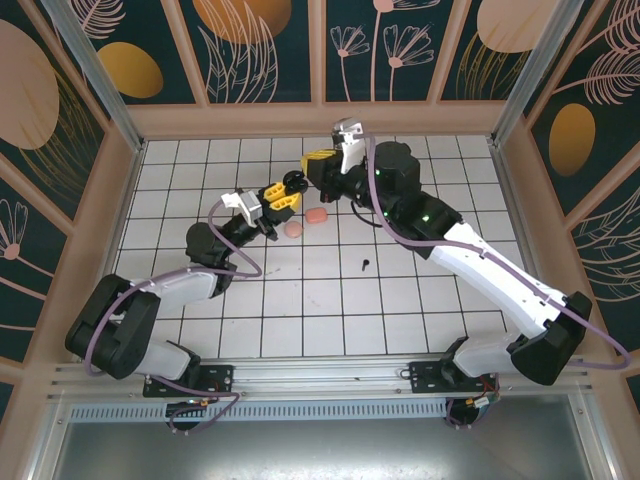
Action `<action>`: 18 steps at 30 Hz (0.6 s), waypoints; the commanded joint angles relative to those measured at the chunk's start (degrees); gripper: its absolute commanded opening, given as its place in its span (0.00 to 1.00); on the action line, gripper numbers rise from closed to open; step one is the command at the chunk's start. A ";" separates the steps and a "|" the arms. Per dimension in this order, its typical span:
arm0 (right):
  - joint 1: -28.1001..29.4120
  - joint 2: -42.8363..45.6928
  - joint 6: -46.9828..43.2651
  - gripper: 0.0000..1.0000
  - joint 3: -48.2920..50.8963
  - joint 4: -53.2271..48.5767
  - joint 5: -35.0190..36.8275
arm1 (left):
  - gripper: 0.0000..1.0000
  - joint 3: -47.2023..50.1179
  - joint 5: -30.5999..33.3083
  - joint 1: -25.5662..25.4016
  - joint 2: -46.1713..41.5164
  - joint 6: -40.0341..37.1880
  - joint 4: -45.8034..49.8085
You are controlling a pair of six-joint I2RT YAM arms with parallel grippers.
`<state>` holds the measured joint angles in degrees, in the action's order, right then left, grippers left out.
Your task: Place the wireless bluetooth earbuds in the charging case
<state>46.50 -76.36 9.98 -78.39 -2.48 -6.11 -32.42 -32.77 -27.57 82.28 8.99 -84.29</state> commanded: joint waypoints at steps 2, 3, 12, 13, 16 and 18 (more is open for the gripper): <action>0.78 -0.50 1.62 0.10 0.91 5.61 -2.37 | 0.00 -2.20 -1.08 -0.55 1.03 2.43 -4.04; 0.90 -0.61 1.62 0.10 1.02 5.80 -2.59 | 0.00 -2.36 -1.14 -0.56 1.12 2.56 -4.04; 2.10 0.08 0.01 0.10 3.84 7.20 -3.24 | 0.00 -2.91 -1.40 -0.55 1.06 3.13 -3.86; 2.19 0.07 -0.36 0.10 4.16 7.35 -3.02 | 0.00 -2.99 -1.42 -0.55 1.04 3.14 -3.78; 2.28 0.25 -0.56 0.10 4.99 7.70 -2.47 | 0.00 -3.30 -1.59 -0.55 0.86 3.22 -3.10; 2.28 0.20 -0.63 0.09 5.27 7.93 -2.20 | 0.00 -3.50 -1.80 -0.55 0.65 3.22 -2.64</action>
<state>48.38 -76.77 10.39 -73.91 2.00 -8.47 -34.15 -33.28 -27.77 83.29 11.07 -84.97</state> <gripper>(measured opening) 0.095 0.161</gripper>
